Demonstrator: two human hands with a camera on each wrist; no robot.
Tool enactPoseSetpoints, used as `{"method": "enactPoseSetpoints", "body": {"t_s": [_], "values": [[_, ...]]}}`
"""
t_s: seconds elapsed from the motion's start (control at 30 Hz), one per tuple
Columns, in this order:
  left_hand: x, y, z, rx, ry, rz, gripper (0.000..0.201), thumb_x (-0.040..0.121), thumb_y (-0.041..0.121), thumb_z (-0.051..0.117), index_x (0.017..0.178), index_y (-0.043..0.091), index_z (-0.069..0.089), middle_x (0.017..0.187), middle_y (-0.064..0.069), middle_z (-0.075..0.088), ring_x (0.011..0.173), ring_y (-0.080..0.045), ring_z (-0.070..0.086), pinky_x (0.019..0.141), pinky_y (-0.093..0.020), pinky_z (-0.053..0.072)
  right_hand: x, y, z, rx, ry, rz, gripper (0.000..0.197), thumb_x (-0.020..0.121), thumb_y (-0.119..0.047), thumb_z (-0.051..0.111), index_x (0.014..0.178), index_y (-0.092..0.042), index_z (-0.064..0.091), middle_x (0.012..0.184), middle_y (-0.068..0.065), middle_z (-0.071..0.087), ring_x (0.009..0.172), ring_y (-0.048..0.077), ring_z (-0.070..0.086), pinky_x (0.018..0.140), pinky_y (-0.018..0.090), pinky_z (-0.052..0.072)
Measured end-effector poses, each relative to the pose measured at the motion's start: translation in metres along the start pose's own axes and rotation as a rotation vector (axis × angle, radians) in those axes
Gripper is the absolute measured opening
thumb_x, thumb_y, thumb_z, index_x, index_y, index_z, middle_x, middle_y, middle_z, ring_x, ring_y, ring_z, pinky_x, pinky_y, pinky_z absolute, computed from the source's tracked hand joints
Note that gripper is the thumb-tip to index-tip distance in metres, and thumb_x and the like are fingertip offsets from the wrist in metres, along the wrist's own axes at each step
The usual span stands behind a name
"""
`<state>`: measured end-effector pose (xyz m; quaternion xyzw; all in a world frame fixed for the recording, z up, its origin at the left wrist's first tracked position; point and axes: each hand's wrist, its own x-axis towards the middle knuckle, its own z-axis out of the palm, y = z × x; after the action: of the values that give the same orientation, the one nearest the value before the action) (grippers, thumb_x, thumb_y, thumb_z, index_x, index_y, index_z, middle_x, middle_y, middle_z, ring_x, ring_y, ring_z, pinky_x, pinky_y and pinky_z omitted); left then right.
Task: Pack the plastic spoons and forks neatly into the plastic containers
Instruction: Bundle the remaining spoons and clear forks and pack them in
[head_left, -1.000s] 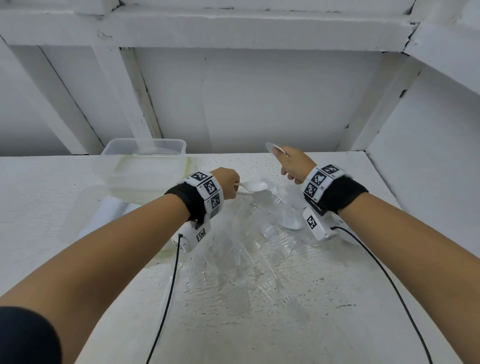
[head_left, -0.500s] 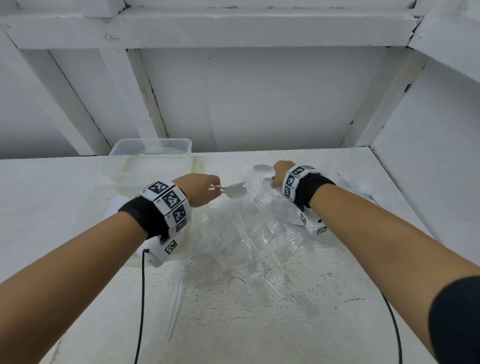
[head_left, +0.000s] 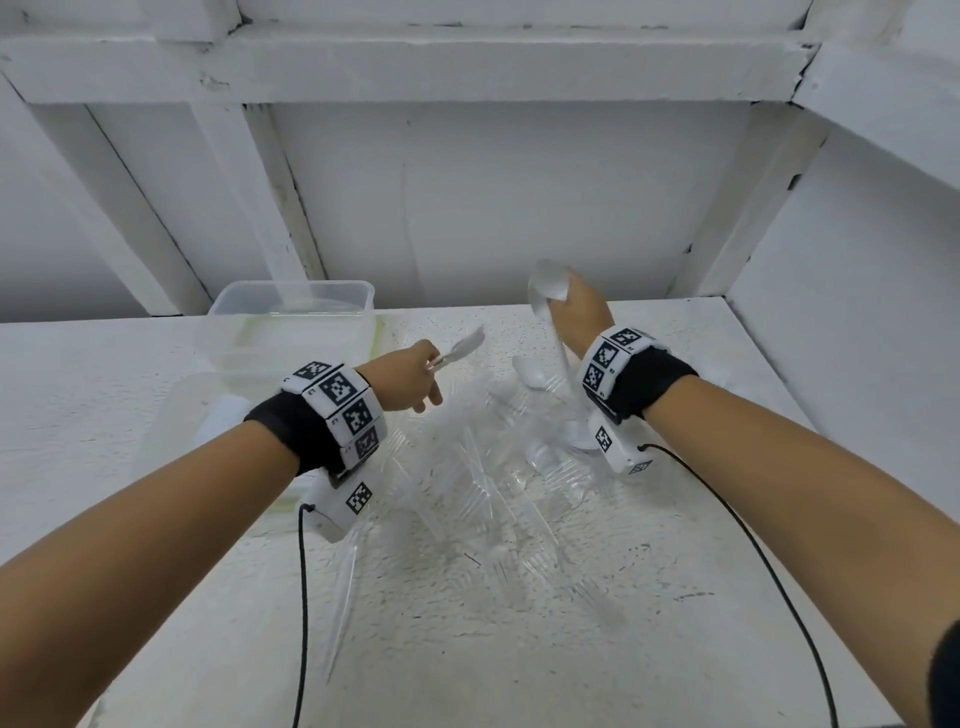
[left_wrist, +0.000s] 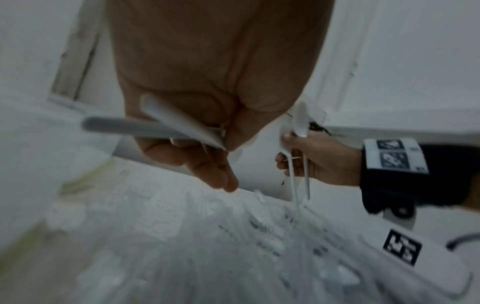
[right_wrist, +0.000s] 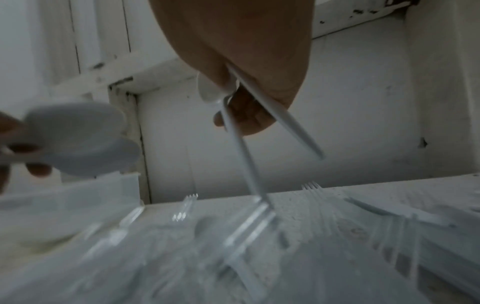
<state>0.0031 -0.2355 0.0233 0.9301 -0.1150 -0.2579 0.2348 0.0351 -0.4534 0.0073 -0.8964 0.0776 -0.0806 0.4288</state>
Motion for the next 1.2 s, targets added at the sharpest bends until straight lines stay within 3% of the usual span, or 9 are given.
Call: {"method": "enactPoseSetpoints", "body": {"t_s": [0.1, 0.27, 0.37, 0.47, 0.57, 0.77, 0.93, 1.07, 1.2], "values": [[0.003, 0.008, 0.003, -0.268, 0.056, -0.031, 0.02, 0.097, 0.01, 0.029, 0.111, 0.011, 0.042, 0.093, -0.001, 0.061, 0.069, -0.013, 0.055, 0.057, -0.024, 0.038, -0.004, -0.009, -0.009, 0.332, 0.121, 0.046, 0.041, 0.097, -0.012, 0.035, 0.137, -0.021, 0.036, 0.073, 0.008, 0.058, 0.053, 0.016, 0.057, 0.052, 0.028, 0.053], [0.024, 0.031, 0.015, -0.442, 0.146, -0.052, 0.01, 0.094, 0.013, 0.034, 0.097, 0.009, 0.043, 0.073, -0.003, 0.046, 0.058, -0.015, 0.037, 0.05, -0.023, 0.028, -0.003, -0.013, -0.021, 0.39, 0.183, -0.016, 0.023, 0.096, -0.024, 0.045, 0.119, -0.023, 0.049, 0.07, -0.011, 0.045, 0.059, 0.003, 0.041, 0.054, 0.018, 0.035], [0.047, 0.042, 0.02, -0.337, 0.167, -0.107, 0.016, 0.09, 0.02, 0.047, 0.078, 0.011, 0.045, 0.067, -0.002, 0.041, 0.056, -0.016, 0.038, 0.052, -0.023, 0.029, -0.01, -0.014, -0.028, 0.388, 0.048, 0.008, 0.013, 0.094, -0.035, 0.051, 0.087, -0.025, 0.046, 0.067, -0.006, 0.042, 0.055, 0.008, 0.039, 0.048, 0.019, 0.034], [0.07, 0.049, 0.028, -0.198, 0.192, -0.153, 0.022, 0.083, 0.019, 0.057, 0.066, 0.014, 0.044, 0.063, -0.001, 0.043, 0.061, -0.021, 0.044, 0.062, -0.026, 0.034, -0.022, -0.005, -0.036, 0.243, -0.047, 0.035, 0.017, 0.094, -0.025, 0.052, 0.081, -0.014, 0.047, 0.063, 0.0, 0.041, 0.054, 0.013, 0.041, 0.049, 0.024, 0.038], [0.089, 0.056, 0.036, -0.118, 0.229, -0.122, 0.03, 0.084, 0.013, 0.055, 0.06, 0.014, 0.038, 0.058, 0.0, 0.04, 0.053, -0.017, 0.038, 0.053, -0.023, 0.029, -0.04, 0.007, -0.044, 0.253, -0.033, 0.114, 0.018, 0.095, -0.022, 0.049, 0.081, -0.011, 0.052, 0.061, 0.002, 0.045, 0.051, 0.014, 0.042, 0.048, 0.025, 0.036], [0.101, 0.069, 0.044, -0.002, 0.125, -0.112, 0.031, 0.086, 0.033, 0.064, 0.079, 0.008, 0.048, 0.071, -0.004, 0.049, 0.074, -0.023, 0.049, 0.067, -0.027, 0.036, -0.082, 0.028, -0.06, 0.291, -0.074, 0.164, 0.015, 0.096, -0.039, 0.045, 0.083, -0.032, 0.048, 0.057, -0.004, 0.038, 0.04, 0.005, 0.034, 0.04, 0.019, 0.029], [0.106, 0.075, 0.049, 0.08, 0.165, -0.122, 0.039, 0.09, 0.018, 0.057, 0.059, 0.013, 0.033, 0.062, 0.0, 0.036, 0.061, -0.02, 0.043, 0.055, -0.025, 0.036, -0.097, 0.05, -0.066, 0.191, -0.123, 0.229, 0.015, 0.09, -0.027, 0.059, 0.075, -0.023, 0.057, 0.043, -0.012, 0.045, 0.037, 0.001, 0.037, 0.037, 0.018, 0.03], [0.101, 0.075, 0.044, 0.037, 0.112, -0.084, 0.024, 0.085, 0.021, 0.06, 0.07, 0.01, 0.046, 0.066, 0.0, 0.044, 0.075, -0.023, 0.05, 0.065, -0.025, 0.038, -0.105, 0.058, -0.067, 0.015, -0.235, 0.174, 0.019, 0.087, -0.026, 0.062, 0.086, -0.007, 0.069, 0.072, 0.01, 0.065, 0.066, 0.014, 0.054, 0.064, 0.028, 0.047], [0.079, 0.07, 0.027, -0.016, 0.134, 0.022, 0.008, 0.089, 0.016, 0.053, 0.088, 0.008, 0.053, 0.081, -0.003, 0.057, 0.065, -0.015, 0.047, 0.051, -0.02, 0.031, -0.113, 0.061, -0.059, -0.354, -0.426, 0.044, 0.031, 0.089, -0.034, 0.058, 0.102, -0.008, 0.069, 0.097, 0.009, 0.069, 0.085, 0.023, 0.063, 0.072, 0.033, 0.049]]}}
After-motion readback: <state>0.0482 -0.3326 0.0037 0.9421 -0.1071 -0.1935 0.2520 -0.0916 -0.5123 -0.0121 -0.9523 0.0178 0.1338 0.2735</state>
